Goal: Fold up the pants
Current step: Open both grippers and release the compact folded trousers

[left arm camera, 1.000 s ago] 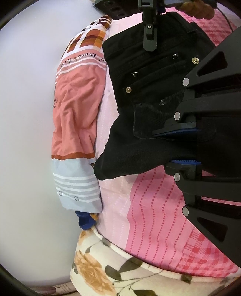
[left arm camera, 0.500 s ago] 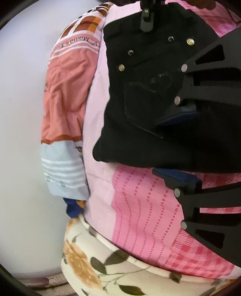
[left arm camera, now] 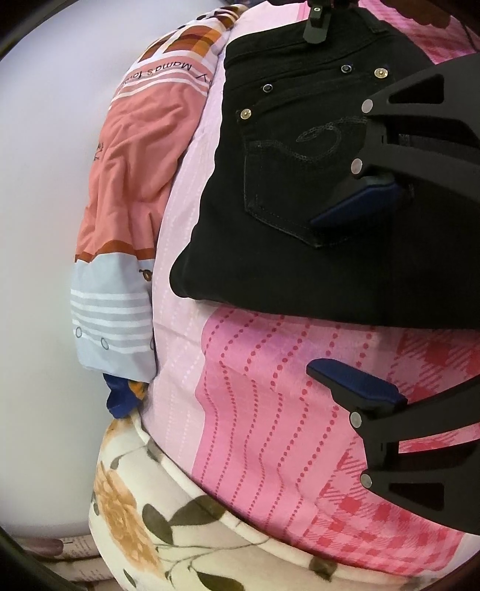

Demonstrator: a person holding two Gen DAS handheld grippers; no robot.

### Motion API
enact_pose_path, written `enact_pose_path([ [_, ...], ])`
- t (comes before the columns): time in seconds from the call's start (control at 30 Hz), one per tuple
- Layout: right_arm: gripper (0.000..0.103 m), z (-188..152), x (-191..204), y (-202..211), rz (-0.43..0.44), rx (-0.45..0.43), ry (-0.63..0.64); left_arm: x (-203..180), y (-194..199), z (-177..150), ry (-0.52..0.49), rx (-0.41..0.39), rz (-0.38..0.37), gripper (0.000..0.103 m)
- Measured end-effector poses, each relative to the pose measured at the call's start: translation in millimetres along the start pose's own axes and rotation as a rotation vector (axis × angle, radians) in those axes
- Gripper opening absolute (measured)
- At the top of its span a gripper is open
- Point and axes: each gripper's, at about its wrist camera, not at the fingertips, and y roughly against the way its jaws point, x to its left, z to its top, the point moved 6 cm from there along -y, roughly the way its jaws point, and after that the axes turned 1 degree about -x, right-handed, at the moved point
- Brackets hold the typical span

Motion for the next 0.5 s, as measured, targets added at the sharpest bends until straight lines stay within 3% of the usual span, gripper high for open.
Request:
enact_pose_path([
  [0.27,0.051,-11.8,40.9,28.2,-0.125,-0.140,0.184,-13.4,24.4,-1.7,-0.060,-0.063,0.069,0.074],
  [0.43,0.066,-28.3,73.7,38.0,-0.202,-0.211,0.325,-22.4,46.7,-2.3,-0.082,-0.119,0.106,0.074],
  [0.5,0.068,-36.0,83.3,38.1,-0.228,-0.223,0.373,-23.5,55.7,-2.0,-0.071,-0.143,0.110,0.074],
])
